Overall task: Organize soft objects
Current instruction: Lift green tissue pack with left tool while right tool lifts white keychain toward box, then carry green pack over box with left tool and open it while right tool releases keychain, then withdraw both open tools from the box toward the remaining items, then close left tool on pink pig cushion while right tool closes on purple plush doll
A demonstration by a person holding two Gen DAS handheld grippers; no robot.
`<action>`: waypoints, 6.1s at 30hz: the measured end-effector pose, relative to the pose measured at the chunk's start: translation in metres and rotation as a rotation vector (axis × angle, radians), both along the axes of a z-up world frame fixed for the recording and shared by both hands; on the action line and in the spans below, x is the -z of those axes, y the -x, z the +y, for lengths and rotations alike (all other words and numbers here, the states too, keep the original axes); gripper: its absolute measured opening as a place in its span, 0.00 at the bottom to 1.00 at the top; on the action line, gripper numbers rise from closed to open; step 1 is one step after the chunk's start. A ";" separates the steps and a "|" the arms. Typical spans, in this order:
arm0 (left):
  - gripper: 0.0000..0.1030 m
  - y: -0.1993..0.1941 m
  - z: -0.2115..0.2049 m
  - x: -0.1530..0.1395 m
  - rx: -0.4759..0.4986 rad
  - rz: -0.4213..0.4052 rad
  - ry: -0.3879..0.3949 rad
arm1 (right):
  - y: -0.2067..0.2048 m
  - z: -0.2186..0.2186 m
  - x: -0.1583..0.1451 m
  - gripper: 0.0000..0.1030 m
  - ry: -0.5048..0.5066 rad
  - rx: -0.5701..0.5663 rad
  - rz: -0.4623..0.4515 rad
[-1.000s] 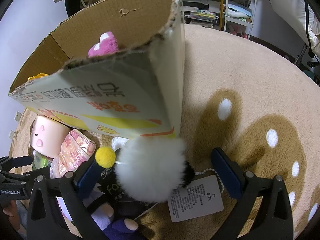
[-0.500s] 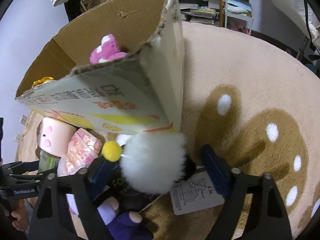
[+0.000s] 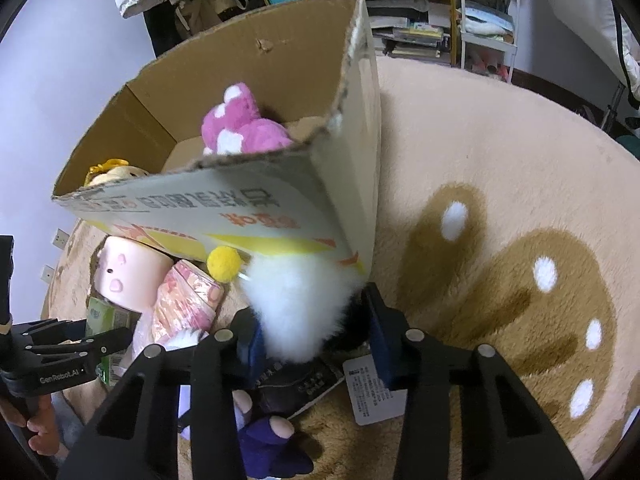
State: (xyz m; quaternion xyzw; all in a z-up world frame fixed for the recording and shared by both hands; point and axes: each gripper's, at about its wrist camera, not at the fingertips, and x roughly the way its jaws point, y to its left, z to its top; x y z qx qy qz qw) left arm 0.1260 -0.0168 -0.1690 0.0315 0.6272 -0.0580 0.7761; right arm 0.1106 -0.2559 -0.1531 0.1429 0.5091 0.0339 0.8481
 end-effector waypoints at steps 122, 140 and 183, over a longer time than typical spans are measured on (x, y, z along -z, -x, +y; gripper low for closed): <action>0.88 -0.012 -0.038 -0.131 0.103 -0.572 0.021 | 0.000 0.007 -0.106 0.93 0.071 -0.074 -0.414; 0.96 0.045 -0.015 -0.150 0.101 -0.494 0.026 | 0.065 0.013 -0.122 1.00 0.090 -0.015 -0.380; 0.96 -0.004 -0.034 -0.061 0.136 -0.189 0.046 | 0.044 0.056 -0.042 0.89 0.070 -0.160 -0.082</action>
